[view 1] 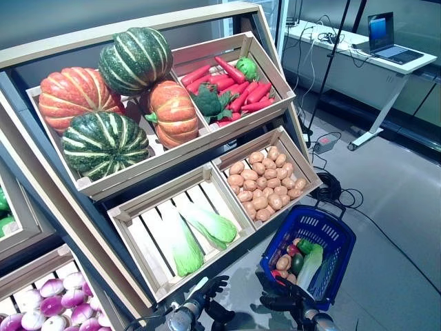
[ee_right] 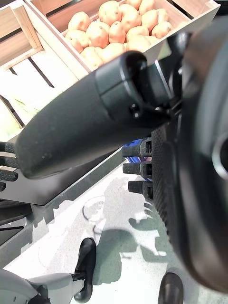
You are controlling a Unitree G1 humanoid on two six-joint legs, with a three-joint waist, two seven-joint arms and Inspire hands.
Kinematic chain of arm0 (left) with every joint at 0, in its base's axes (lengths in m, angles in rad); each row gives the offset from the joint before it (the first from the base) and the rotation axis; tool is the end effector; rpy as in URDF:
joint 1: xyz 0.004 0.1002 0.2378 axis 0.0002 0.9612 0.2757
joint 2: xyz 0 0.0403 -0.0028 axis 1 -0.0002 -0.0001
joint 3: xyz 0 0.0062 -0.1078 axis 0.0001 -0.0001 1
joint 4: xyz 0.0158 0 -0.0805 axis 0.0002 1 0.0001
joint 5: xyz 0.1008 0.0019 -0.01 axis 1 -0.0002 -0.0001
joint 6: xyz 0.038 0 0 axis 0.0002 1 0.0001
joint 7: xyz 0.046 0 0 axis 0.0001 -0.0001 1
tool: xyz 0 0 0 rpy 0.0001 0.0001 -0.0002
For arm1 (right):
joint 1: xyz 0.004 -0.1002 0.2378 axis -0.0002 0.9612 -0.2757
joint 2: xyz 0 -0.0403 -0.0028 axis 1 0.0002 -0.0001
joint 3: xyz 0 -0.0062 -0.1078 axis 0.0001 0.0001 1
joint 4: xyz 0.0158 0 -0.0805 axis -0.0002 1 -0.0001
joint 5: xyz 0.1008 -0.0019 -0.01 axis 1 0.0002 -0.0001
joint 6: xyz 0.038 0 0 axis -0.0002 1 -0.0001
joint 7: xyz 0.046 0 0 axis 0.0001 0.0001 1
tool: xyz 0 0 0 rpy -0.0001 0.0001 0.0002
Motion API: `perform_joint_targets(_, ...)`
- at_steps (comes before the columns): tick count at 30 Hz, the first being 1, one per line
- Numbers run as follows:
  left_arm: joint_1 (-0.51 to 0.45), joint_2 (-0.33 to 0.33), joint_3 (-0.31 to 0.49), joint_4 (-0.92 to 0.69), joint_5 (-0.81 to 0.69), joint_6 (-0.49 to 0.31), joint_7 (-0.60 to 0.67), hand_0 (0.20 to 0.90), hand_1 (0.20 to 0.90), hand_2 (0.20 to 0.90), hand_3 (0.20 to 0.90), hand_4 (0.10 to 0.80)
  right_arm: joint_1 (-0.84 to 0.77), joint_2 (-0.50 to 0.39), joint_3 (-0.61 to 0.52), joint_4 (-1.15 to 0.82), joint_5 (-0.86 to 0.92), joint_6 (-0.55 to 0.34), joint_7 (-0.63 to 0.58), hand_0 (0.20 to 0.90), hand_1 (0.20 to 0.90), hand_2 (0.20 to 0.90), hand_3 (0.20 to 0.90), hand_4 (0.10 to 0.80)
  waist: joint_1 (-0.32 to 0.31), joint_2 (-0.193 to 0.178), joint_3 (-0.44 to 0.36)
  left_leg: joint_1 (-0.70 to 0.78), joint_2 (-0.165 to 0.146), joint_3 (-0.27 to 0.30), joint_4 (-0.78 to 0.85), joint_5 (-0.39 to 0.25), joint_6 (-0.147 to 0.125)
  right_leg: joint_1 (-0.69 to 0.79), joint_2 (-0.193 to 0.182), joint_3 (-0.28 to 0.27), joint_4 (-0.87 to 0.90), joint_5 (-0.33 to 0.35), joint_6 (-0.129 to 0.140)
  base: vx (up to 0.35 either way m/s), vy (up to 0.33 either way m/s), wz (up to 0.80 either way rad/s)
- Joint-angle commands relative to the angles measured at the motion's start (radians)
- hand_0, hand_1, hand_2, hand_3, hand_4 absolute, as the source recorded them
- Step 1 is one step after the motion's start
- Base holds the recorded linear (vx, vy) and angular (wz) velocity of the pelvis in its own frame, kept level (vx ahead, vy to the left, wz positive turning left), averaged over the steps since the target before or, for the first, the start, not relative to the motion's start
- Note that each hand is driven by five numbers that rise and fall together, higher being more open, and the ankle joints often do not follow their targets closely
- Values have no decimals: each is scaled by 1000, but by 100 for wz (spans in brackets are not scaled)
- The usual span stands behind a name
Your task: Put vegetables into the basket
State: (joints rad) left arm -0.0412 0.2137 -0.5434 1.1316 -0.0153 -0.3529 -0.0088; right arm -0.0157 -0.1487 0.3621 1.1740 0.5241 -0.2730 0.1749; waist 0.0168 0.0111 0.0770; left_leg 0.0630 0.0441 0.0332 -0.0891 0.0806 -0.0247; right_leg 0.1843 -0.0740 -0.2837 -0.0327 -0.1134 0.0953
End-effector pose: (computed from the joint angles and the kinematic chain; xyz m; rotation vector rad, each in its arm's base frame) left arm 0.1042 0.1719 -0.1129 0.4075 0.7774 -0.4328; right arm 0.0942 -0.1761 -0.1192 0.1795 0.8994 0.0732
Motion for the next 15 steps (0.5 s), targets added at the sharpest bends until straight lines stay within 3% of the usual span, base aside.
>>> perform_joint_targets(1,-99,-24,-25,34,-10,-72,-4,900,900,900,900,800,-94,13,-3,-2,21,-37,9,900,900,900,900,800,16,-9,29,32,10,33,2,-48,-9,-44,-43,59,-37,145,-11,0,0,0)
perform_joint_targets(15,-108,-18,-27,18,-37,-65,-1,900,900,900,900,800,-94,4,11,-50,12,-42,3,900,900,900,900,800,13,-3,49,24,7,29,2,-46,-9,-57,-44,61,-29,143,-11,0,0,0)
